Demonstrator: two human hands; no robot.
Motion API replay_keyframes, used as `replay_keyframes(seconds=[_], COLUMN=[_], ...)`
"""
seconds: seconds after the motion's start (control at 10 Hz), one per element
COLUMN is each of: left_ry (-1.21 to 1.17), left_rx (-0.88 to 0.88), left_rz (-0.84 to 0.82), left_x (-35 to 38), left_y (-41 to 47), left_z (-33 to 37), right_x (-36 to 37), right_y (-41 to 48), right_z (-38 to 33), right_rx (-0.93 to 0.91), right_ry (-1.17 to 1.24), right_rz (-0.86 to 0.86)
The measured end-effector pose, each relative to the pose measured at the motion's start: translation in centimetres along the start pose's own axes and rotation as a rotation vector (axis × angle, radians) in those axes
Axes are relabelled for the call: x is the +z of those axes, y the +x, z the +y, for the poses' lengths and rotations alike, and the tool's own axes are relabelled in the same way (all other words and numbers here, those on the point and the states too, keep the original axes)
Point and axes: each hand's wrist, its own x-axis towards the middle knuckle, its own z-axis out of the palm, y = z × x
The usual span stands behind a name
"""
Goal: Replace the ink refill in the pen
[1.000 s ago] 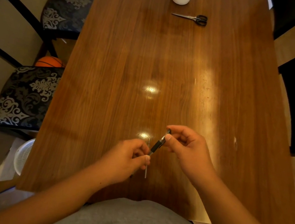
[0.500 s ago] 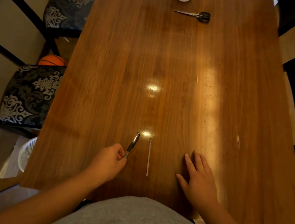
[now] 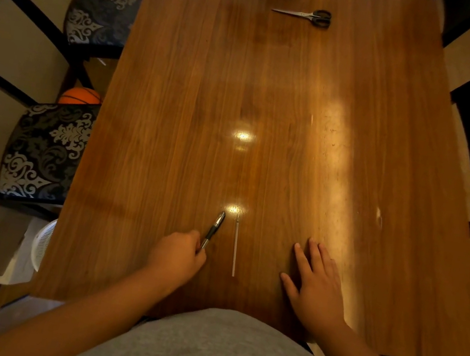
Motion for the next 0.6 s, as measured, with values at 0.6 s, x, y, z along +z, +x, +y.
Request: replay_keyframes(seconds=[0.6], left_ry=[-0.153], left_rx=[-0.081], left_rz=[-0.07], left_x=[0.7], left_y=[-2.2], left_z=[-3.5], right_x=[-2.7], right_y=[0.6], right_z=[-1.1], right_rx=[0.032], right_ry=[0.069], right_rz=[-0.025])
